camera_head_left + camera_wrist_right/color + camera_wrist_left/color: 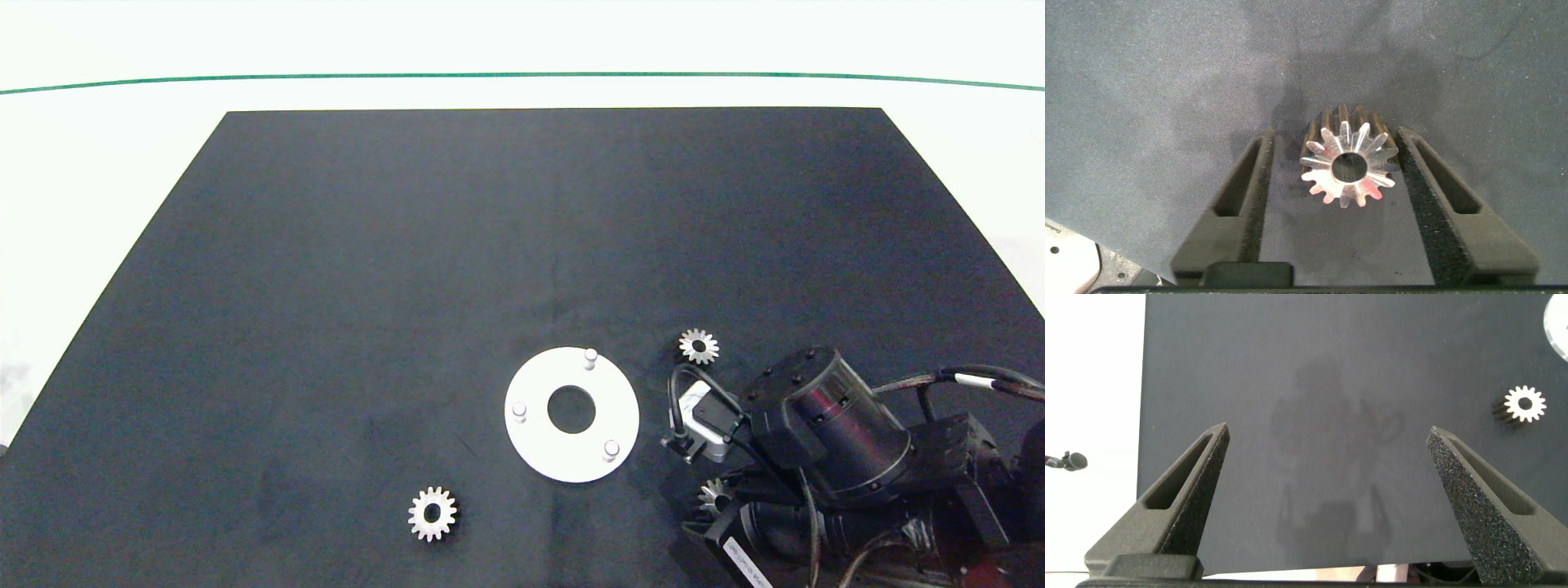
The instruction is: Install three planetary gears onto the carrier pins
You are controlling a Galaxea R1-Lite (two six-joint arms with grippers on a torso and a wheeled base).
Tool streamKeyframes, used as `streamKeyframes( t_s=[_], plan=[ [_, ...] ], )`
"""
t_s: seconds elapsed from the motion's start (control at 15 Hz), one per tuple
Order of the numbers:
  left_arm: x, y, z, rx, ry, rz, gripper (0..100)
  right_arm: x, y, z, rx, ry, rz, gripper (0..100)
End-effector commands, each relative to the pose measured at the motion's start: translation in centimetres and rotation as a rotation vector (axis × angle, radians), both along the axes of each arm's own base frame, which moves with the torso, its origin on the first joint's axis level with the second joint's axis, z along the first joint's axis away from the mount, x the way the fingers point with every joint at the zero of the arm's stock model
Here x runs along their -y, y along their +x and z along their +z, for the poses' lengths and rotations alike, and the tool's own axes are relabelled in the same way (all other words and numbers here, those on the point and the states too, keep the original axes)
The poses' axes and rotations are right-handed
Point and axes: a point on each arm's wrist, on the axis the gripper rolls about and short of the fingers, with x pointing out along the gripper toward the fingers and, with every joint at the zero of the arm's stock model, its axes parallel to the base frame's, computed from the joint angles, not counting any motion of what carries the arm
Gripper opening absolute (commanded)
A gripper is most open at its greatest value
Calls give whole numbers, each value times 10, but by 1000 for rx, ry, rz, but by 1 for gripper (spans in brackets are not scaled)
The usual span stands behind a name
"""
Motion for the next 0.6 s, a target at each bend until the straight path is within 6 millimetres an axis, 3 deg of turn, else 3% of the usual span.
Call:
streamKeyframes(
  t_s=[0.07, 0.6],
  plan=[
    [0, 2, 1, 10, 0, 0, 100, 1, 0, 0, 1, -3, -2, 51],
    [0, 4, 4, 25, 0, 2, 100, 1, 0, 1, 3, -5, 1, 34]
  ],
)
